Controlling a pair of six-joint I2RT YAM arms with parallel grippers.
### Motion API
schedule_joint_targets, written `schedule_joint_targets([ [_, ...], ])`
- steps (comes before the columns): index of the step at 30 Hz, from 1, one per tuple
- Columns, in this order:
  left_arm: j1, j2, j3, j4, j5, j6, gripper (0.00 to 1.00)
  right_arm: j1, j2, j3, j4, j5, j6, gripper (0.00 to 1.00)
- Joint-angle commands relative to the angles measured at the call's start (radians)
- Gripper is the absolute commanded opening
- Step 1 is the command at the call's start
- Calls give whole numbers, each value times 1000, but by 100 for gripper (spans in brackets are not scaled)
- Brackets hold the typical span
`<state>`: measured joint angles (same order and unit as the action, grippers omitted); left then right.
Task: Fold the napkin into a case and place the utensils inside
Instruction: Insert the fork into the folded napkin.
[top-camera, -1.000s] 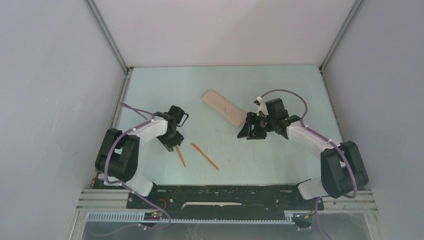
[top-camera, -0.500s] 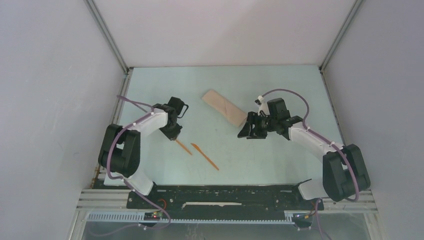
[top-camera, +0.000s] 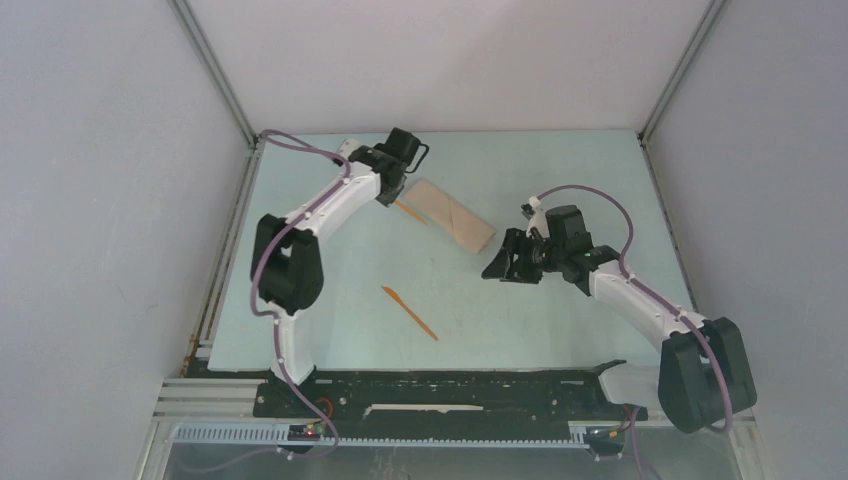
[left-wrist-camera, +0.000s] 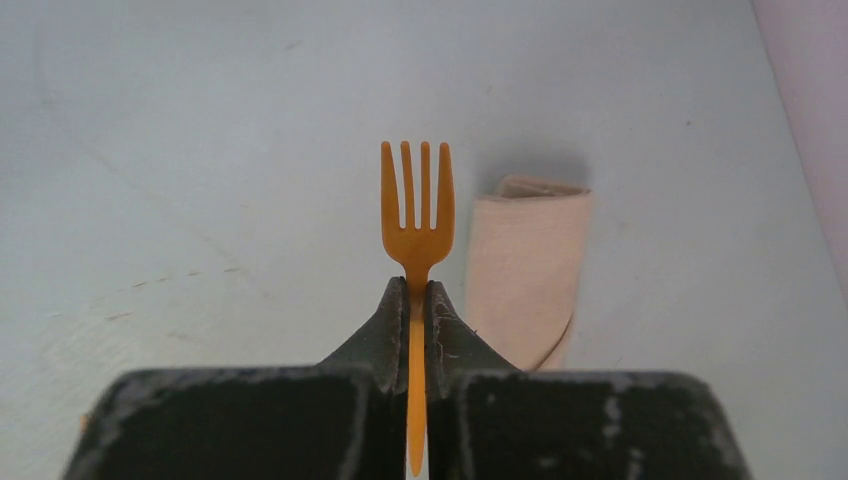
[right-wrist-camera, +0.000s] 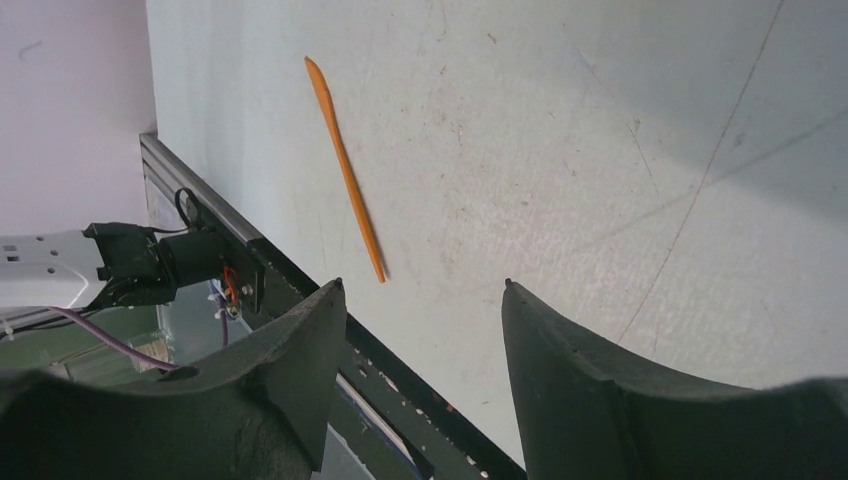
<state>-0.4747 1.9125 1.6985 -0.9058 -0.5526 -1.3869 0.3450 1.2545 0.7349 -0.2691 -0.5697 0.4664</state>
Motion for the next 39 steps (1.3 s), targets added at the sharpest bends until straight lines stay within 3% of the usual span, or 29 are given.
schedule_joint_targets([
  [1, -21, 146, 173, -27, -156, -82, 0, -28, -43, -13, 3, 13, 4, 67],
  [7, -40, 293, 375, 7, -261, -98, 0, -66, -55, -35, -18, -11, -15, 66],
  [13, -42, 400, 455, 62, -280, -76, 0, -103, -89, -54, -32, -29, -29, 66],
  [24, -66, 465, 469, 141, -217, -73, 0, -160, -109, -76, -35, -66, -47, 66],
  [39, -102, 456, 422, 119, -113, -147, 0, -167, -120, -94, -25, -81, -41, 65],
])
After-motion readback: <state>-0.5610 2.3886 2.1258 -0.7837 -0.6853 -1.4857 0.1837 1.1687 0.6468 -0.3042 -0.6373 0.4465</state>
